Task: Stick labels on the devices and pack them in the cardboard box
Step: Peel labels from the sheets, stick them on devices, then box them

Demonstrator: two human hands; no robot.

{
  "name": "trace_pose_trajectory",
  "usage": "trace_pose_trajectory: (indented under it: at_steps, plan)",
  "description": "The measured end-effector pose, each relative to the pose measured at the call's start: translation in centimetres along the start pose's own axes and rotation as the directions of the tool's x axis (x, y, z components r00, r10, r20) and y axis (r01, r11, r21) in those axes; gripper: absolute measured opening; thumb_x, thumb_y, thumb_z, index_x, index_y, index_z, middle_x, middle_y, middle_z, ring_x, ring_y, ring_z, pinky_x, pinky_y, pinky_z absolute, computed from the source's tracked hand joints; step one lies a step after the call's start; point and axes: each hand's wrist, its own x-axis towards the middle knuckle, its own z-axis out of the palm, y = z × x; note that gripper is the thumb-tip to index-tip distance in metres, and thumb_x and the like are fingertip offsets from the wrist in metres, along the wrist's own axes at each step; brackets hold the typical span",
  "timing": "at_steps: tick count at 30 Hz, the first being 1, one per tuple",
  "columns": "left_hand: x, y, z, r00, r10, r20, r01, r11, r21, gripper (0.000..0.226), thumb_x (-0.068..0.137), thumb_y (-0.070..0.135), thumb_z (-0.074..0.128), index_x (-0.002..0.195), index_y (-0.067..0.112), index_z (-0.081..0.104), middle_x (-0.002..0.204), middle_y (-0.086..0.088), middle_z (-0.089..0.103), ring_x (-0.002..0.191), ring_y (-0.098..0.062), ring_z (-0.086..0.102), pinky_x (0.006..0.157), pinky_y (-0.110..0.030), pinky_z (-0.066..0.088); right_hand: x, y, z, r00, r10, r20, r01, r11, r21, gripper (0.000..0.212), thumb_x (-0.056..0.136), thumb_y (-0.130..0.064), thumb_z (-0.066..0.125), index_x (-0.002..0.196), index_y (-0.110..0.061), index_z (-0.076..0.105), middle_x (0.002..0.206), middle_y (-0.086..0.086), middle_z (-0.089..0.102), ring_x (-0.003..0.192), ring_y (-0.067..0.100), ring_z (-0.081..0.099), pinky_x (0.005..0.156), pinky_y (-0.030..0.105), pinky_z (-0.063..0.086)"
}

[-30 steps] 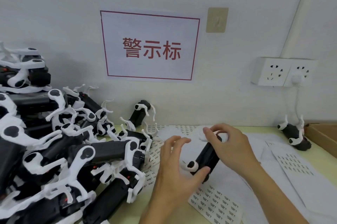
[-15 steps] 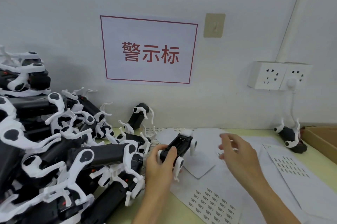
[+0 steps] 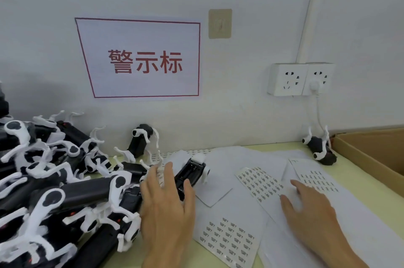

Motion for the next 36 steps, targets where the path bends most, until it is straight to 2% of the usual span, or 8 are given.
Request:
trace_pose_trajectory:
  at_steps: [3,6,10,14,18,23,27,36]
  plan:
    - [-0.5,0.9,-0.4,0.982,0.081,-0.172,-0.086,0.996,-0.019,0.051,0.092,0.034,0.04,0.129,0.003,0.054,0.134,-0.024,0.046,0.113,-0.038,0.042,0.083,-0.053,0.048,0.2,-0.1,0.1,1.0,-0.006,0.017,0.007,0.997,-0.072,0.056,0.099,-0.048,0.047,0.15,-0.027,0.036,0.139,-0.006,0.051,0.135,0.018,0.036,0.113,0.04,0.027]
    - [-1.1,2.7,-0.3,0.924,0.293,-0.247,-0.32,0.944,-0.076,0.039,0.089,0.024,0.046,0.122,0.005,0.053,0.125,-0.021,0.05,0.105,-0.034,0.045,0.088,-0.038,0.04,0.2,0.1,0.5,0.999,-0.037,0.028,0.038,0.999,-0.029,0.057,0.098,-0.045,0.052,0.149,-0.023,0.038,0.13,-0.006,0.052,0.13,0.016,0.039,0.111,0.035,0.028]
    - [-2.8,6.2,1.1,0.856,0.517,-0.025,-0.508,0.832,-0.223,0.028,0.087,0.026,0.049,0.114,0.02,0.055,0.117,-0.002,0.05,0.098,-0.015,0.053,0.075,-0.025,0.052,0.1,0.4,-0.1,1.0,-0.02,-0.019,0.025,0.953,0.301,0.054,0.09,-0.028,0.072,0.14,-0.02,0.053,0.109,-0.004,0.057,0.108,0.013,0.052,0.095,0.026,0.04]
    - [-4.0,9.4,4.3,0.877,0.335,0.344,-0.18,0.894,-0.409,0.021,0.093,0.04,0.045,0.114,0.04,0.048,0.117,0.026,0.035,0.103,0.001,0.048,0.077,-0.018,0.047,0.5,0.6,-0.7,1.0,-0.009,0.025,-0.006,0.835,0.549,0.034,0.083,-0.019,0.08,0.113,-0.028,0.068,0.093,-0.01,0.07,0.085,0.001,0.063,0.076,0.019,0.045]
    - [-4.6,11.0,6.3,0.918,0.059,0.393,0.206,0.775,-0.597,0.027,0.092,0.024,0.066,0.106,0.043,0.052,0.118,0.027,0.045,0.11,0.005,0.051,0.087,-0.013,0.046,0.5,0.9,-0.7,0.997,-0.01,0.071,-0.045,0.683,0.729,0.011,0.084,-0.017,0.078,0.076,-0.024,0.079,0.075,-0.008,0.077,0.067,0.003,0.071,0.056,0.016,0.05]
    - [-3.2,10.9,6.3,0.918,0.012,0.396,0.329,0.534,-0.779,0.037,0.086,0.011,0.074,0.1,0.044,0.063,0.118,0.024,0.054,0.092,-0.009,0.07,0.074,-0.021,0.056,0.7,0.6,-0.7,0.963,-0.067,0.26,-0.198,0.478,0.856,0.008,0.083,-0.02,0.076,0.09,-0.021,0.081,0.094,0.007,0.078,0.088,0.028,0.075,0.086,0.051,0.059]
    - [-2.6,10.4,6.0,0.925,0.011,0.381,0.312,0.549,-0.775,0.034,0.085,0.003,0.073,0.087,0.037,0.072,0.111,0.022,0.058,0.098,-0.013,0.068,0.078,-0.034,0.059,0.2,0.6,-0.1,0.938,-0.137,0.319,-0.249,0.372,0.894,0.027,0.074,-0.022,0.074,0.099,-0.011,0.079,0.104,0.015,0.076,0.099,0.033,0.073,0.1,0.055,0.05]
    - [-2.1,9.8,6.4,0.965,0.109,0.24,0.106,0.673,-0.732,0.011,0.082,0.025,0.067,0.082,0.034,0.074,0.11,0.023,0.055,0.11,0.001,0.058,0.075,-0.013,0.05,0.0,0.2,0.8,0.969,-0.143,0.201,-0.129,0.403,0.906,0.034,0.069,-0.036,0.076,0.099,-0.021,0.079,0.099,0.01,0.078,0.097,0.03,0.074,0.098,0.057,0.051]
